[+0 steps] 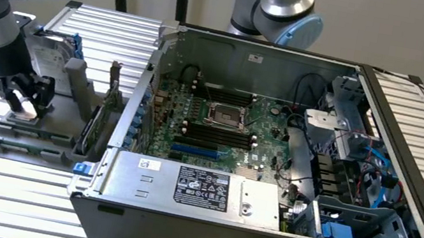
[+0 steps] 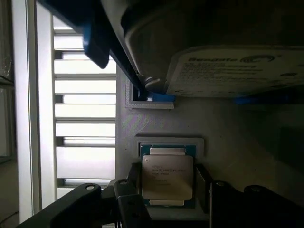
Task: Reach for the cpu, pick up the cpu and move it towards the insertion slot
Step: 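Pick up the cpu and move it towards the insertion slot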
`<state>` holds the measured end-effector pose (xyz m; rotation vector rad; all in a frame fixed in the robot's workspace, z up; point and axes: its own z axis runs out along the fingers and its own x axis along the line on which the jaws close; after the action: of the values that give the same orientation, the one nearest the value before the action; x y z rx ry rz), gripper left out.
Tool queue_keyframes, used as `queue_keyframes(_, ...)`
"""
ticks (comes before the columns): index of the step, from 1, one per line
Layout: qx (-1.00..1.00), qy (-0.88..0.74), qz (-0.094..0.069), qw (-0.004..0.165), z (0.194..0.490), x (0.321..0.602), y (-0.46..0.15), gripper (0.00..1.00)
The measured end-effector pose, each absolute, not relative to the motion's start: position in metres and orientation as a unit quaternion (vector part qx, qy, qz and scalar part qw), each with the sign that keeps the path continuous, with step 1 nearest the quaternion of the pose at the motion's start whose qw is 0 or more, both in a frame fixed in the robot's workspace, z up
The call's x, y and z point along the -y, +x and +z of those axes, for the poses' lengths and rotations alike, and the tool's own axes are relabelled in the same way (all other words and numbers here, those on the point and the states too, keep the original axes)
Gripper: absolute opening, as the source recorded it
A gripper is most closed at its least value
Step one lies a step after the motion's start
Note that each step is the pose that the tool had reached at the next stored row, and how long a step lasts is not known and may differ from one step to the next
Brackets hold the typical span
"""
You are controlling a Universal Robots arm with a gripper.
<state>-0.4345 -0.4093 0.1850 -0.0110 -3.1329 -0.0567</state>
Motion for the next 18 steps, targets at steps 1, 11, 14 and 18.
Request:
queue_keyframes(1,1.000,-0.003,-0.018,0.004,0.186,0.409,-0.434,0.55)
queue_keyframes(11,1.000,-0.004,-0.018,0.008,0.215,0.409,-0.434,0.55)
queue_keyframes(14,1.000,-0.004,-0.018,0.008,0.229,0.409,-0.433,0.55)
queue_keyframes(18,1.000,-0.004,-0.018,0.008,0.247,0.409,-0.431,0.55)
